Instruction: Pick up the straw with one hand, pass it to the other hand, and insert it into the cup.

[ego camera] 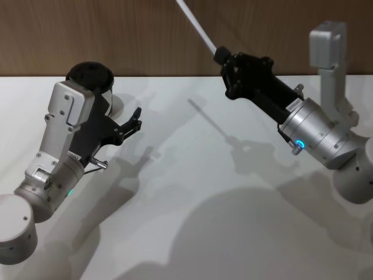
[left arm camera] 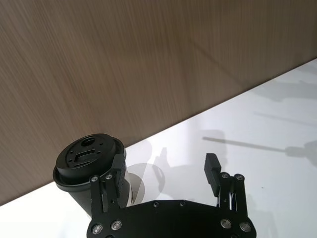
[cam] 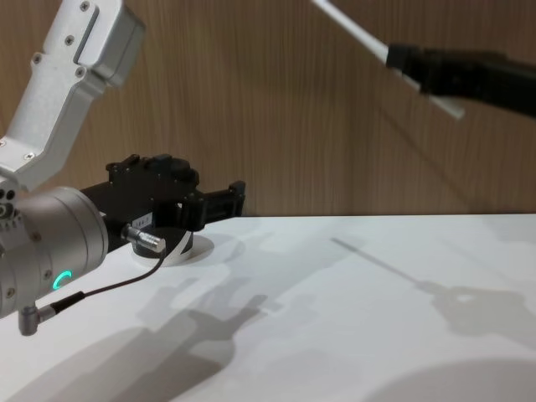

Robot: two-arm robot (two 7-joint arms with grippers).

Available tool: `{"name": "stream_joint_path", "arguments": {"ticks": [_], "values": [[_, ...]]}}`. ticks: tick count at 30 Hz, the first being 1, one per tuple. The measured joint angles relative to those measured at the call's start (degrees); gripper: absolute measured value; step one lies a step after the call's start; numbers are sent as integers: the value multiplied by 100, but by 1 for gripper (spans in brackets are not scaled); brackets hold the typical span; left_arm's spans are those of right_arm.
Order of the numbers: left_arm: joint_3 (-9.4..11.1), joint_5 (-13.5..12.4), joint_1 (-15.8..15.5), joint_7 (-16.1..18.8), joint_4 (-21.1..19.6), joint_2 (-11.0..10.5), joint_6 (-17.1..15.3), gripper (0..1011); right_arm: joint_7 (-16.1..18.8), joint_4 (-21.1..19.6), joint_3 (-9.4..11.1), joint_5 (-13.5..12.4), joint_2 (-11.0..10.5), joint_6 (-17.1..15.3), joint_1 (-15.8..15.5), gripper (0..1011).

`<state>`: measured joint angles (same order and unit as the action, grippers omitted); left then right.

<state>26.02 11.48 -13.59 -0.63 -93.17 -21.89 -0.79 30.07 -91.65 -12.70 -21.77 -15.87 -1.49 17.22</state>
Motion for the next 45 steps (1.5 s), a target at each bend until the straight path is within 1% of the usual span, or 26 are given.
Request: {"name": "stream_joint_path", "arguments": {"ticks": [4,5,7,11,14,17,18,23,24,27,31,38,42,45], "values": [[0,0,0,0,0,0,0,1003,235,-76,53,-283,11,116,-1,6],[0,0,0,0,0,0,0,1003,331,-108,75,-401,15,150,-1,6],[0,0,0,0,0,0,0,1003,426,-132,89,-513,17,181,-1,6],[0,0,0,0,0,0,0,1003,673,-206,125,-830,29,232,-2,6],[0,0,0,0,0,0,0,1003,823,-238,140,-1031,35,242,-2,6],[0,0,0,0,0,0,0,1003,923,-255,145,-1171,39,241,-2,6],[0,0,0,0,0,0,0,1003,993,-265,147,-1275,40,230,1,6],[0,0,0,0,0,0,0,1002,1179,-285,136,-1540,44,168,13,6],[0,0,0,0,0,0,0,1002,1179,-285,136,-1540,44,168,13,6],[0,0,0,0,0,0,0,1003,1273,-289,106,-1693,47,114,20,6],[0,0,0,0,0,0,0,1003,1340,-289,62,-1806,55,74,27,6],[-9,2,1,-6,-4,1,-1,1003,1414,-277,10,-1933,64,30,34,6],[-47,50,3,-48,-24,3,-7,1002,1440,-271,-7,-1983,67,12,36,6],[-114,191,3,-159,-65,6,-14,1003,1462,-266,-21,-2017,68,1,38,6]]}}
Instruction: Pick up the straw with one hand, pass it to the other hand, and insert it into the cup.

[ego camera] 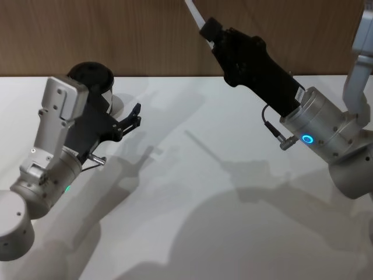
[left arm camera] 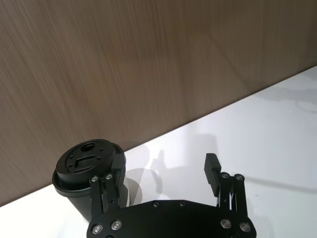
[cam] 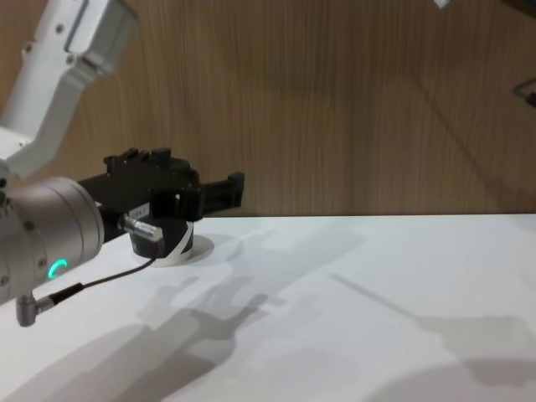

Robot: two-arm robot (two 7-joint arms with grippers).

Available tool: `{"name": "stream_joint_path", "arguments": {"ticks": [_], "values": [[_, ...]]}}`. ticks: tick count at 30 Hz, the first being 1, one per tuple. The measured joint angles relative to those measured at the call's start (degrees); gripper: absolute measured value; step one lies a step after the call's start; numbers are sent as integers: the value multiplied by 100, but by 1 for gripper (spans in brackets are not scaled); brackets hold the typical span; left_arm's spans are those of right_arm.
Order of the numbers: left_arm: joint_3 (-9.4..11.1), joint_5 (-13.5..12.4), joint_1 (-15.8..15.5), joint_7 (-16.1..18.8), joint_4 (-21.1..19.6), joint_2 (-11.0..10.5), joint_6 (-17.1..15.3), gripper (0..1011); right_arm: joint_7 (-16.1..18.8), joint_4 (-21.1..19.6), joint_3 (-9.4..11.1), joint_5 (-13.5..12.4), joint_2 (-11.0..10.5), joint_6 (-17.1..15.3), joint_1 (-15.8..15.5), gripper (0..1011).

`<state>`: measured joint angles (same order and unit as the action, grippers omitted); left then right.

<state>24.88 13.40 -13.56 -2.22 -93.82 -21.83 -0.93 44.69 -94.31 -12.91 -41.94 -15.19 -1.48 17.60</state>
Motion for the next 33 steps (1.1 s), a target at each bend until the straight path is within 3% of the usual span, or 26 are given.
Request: {"name": "stream_joint_path", "arguments": {"ticks": [9,16,33], "values": [[-204,517,-40,-472,-135,-3,0,1003,29,5,-18,-47,4,-12,5,6],[-401,1083,-93,-981,-240,7,7,1003,39,9,-24,-71,7,-18,6,6],[-785,2739,-193,-2266,-415,106,-88,1003,49,11,-33,-89,7,-26,6,6]]}}
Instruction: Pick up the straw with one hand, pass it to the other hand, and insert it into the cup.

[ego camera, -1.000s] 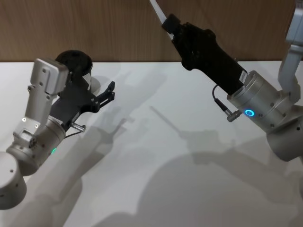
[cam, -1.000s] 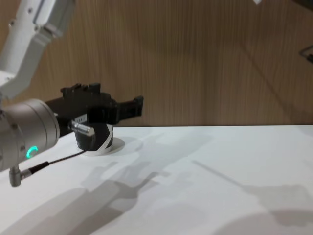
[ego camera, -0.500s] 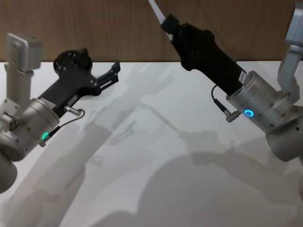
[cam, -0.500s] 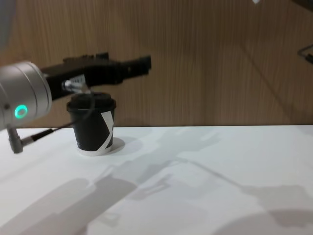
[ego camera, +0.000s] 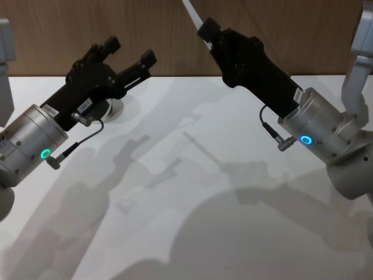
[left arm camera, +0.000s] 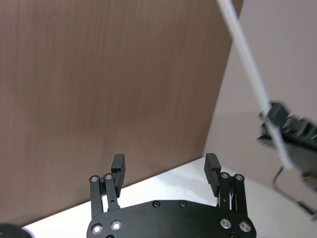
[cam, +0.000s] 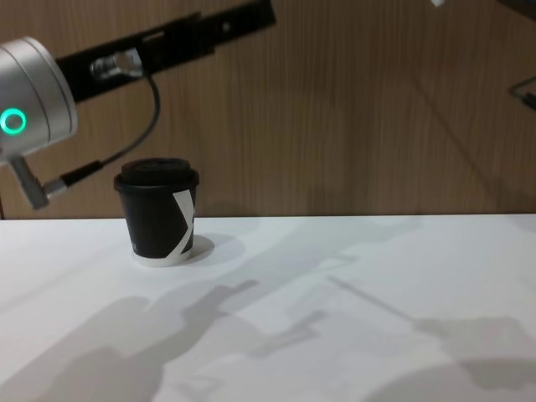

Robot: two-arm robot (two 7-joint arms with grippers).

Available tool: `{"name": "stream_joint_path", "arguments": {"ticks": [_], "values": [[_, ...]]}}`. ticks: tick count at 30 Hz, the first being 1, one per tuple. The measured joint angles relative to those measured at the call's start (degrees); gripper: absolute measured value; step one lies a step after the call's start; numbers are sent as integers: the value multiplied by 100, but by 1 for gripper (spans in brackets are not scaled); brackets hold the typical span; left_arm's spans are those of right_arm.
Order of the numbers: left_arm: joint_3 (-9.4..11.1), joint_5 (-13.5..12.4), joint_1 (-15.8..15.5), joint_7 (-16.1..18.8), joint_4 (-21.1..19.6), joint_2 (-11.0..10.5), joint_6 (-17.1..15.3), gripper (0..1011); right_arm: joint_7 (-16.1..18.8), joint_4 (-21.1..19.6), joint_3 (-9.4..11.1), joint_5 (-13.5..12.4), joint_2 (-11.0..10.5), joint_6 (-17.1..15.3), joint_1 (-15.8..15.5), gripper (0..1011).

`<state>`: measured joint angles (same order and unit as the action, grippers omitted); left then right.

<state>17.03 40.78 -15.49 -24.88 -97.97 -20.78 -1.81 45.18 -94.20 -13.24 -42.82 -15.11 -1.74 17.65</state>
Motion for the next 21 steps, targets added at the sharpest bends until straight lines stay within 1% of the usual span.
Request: {"name": "stream_joint_path", "arguments": {"ticks": [1,2,3,5,7,8,9,10,11,15,17,18,21], "values": [[-10,61,-7,-48,-1,7,-9,1003,1,0,0,-1,0,0,0,6],[-31,210,-20,-154,-2,22,-30,1003,1,0,0,-1,0,0,0,6],[-31,210,-20,-154,-2,22,-30,1003,2,0,0,-2,0,0,0,6],[-63,449,-44,-323,-1,48,-71,1003,3,0,0,-4,0,0,0,6],[-80,564,-59,-405,8,64,-90,1003,3,0,0,-6,0,0,0,6],[-95,696,-71,-499,22,79,-112,1003,3,0,0,-6,0,0,0,6],[-95,696,-71,-499,22,79,-112,1003,3,0,0,-7,0,0,0,6],[-104,753,-80,-541,36,88,-121,1003,3,0,0,-7,0,0,0,6],[-118,883,-94,-631,55,103,-141,1003,3,0,0,-7,0,0,0,6],[-149,1199,-144,-868,128,149,-200,1003,3,0,1,-7,0,0,0,6],[-155,1317,-161,-957,164,163,-230,1003,3,0,0,-6,0,0,0,6],[-156,1423,-186,-1026,204,177,-266,1003,3,0,0,-6,0,0,0,6],[-156,1562,-219,-1135,260,198,-316,1003,3,0,1,-7,0,0,0,6]]}}
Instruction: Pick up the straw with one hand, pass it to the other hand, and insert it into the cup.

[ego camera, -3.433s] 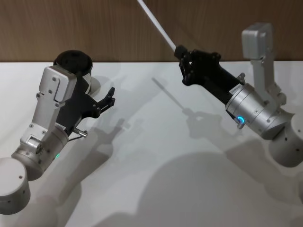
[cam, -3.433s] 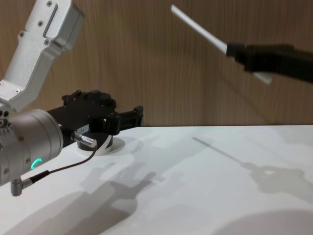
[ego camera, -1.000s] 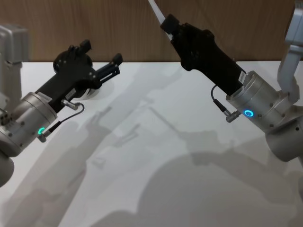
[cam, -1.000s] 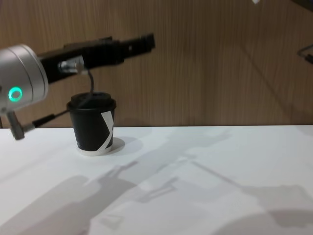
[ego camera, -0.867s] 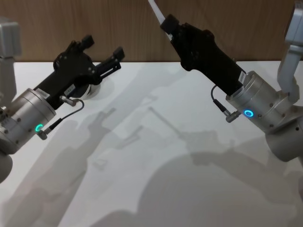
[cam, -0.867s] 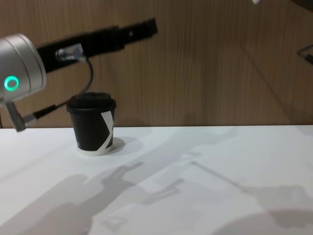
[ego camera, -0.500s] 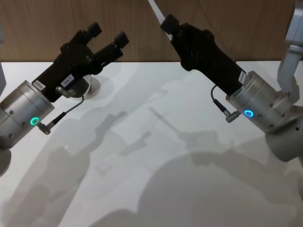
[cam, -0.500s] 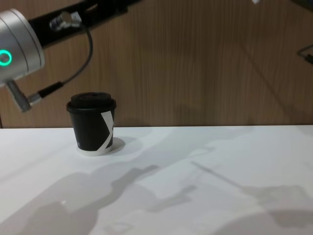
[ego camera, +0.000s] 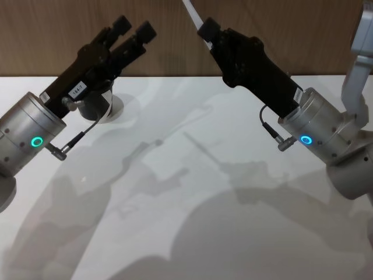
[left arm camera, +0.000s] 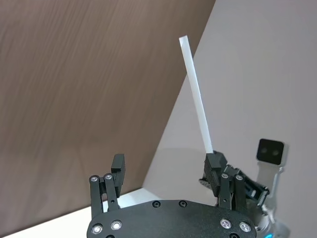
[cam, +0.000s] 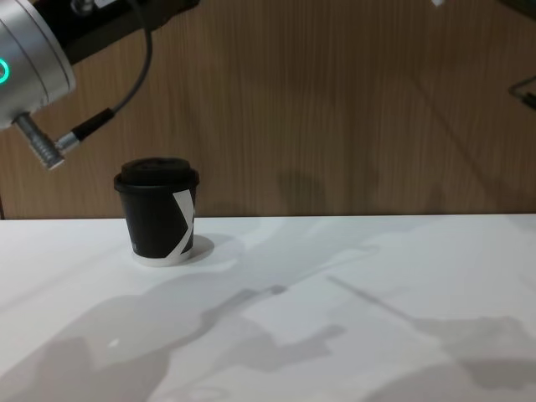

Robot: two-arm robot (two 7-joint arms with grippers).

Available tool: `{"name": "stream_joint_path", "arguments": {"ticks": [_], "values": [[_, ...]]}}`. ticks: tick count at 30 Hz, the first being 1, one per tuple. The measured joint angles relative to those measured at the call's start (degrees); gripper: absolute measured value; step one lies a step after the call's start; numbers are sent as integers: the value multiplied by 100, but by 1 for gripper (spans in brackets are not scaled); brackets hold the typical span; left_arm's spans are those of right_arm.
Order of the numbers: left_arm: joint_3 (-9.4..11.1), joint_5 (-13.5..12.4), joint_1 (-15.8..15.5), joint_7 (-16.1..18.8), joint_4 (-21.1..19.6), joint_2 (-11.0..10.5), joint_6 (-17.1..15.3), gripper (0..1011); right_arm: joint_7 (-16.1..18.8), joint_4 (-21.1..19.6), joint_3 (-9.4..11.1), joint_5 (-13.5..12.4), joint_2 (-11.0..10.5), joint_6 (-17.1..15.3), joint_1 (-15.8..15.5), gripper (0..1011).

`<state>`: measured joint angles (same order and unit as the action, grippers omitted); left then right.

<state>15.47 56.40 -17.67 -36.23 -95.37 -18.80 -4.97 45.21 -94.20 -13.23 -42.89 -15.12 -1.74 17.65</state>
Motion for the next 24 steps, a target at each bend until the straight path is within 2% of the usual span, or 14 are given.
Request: {"name": "stream_joint_path", "arguments": {"ticks": [11,24], "values": [[113,571,-270,-408,424,160,-271,1003,0,0,0,0,0,0,0,6],[253,904,-559,-773,776,305,-377,1003,0,0,-1,1,0,0,0,6]]}}
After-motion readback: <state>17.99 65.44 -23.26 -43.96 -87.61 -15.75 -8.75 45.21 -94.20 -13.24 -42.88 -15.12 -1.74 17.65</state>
